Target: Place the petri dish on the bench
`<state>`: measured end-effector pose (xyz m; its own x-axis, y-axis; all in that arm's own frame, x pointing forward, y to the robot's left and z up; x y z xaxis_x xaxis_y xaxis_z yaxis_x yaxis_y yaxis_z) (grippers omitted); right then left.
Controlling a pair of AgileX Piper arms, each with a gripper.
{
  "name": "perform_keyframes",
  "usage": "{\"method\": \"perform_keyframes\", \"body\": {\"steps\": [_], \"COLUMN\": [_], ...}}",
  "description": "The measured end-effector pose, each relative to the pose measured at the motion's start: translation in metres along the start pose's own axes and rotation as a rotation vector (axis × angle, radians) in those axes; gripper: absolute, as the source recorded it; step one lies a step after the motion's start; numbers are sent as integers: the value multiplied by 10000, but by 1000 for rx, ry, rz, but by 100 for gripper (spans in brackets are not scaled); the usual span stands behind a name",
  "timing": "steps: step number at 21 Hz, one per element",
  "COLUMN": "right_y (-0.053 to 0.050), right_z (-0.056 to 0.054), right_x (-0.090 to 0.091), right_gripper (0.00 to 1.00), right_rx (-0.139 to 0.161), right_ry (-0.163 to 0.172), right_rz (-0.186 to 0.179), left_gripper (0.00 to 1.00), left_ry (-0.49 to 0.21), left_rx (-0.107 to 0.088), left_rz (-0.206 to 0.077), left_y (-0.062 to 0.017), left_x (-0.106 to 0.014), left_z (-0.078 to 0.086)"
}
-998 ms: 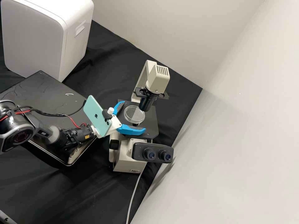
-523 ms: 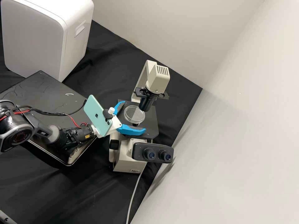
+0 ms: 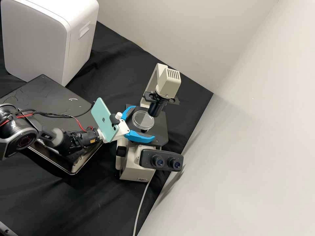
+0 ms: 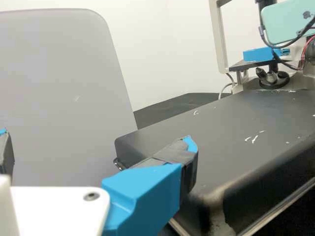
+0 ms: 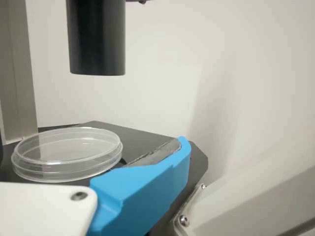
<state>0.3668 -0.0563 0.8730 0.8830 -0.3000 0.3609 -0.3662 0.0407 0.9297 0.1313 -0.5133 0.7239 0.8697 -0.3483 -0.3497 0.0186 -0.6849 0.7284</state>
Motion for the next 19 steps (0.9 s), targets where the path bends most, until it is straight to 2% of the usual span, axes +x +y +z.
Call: {"method": "perform_keyframes", "body": {"steps": [6,9,14,17,18,19], "right_y": [-49,-71,-73,-39,-25,-52], "right_z": [-32,-47,-53,-86,-109,-167], "right_x": [24,20,20,5,-2,-23], "right_gripper": [100,100,100,100,100,100], "right_rx": [15,17,17,24,22,2], "right_ry": [-18,-30,-29,-41,-22,22], "right_rz": [46,52,56,27,-4,-73], "left_gripper": [100,100,100,100,100,100], "left_ry": [3,11,11,11,11,11], "left_rx": [3,4,4,4,4,4], "left_rz": [-6,-9,-9,-9,-9,-9], "left_y": [-11,-16,-16,-16,-16,-16], "left_x": [5,10,10,10,10,10], "left_z": [-4,-16,-16,-16,-16,-16]}}
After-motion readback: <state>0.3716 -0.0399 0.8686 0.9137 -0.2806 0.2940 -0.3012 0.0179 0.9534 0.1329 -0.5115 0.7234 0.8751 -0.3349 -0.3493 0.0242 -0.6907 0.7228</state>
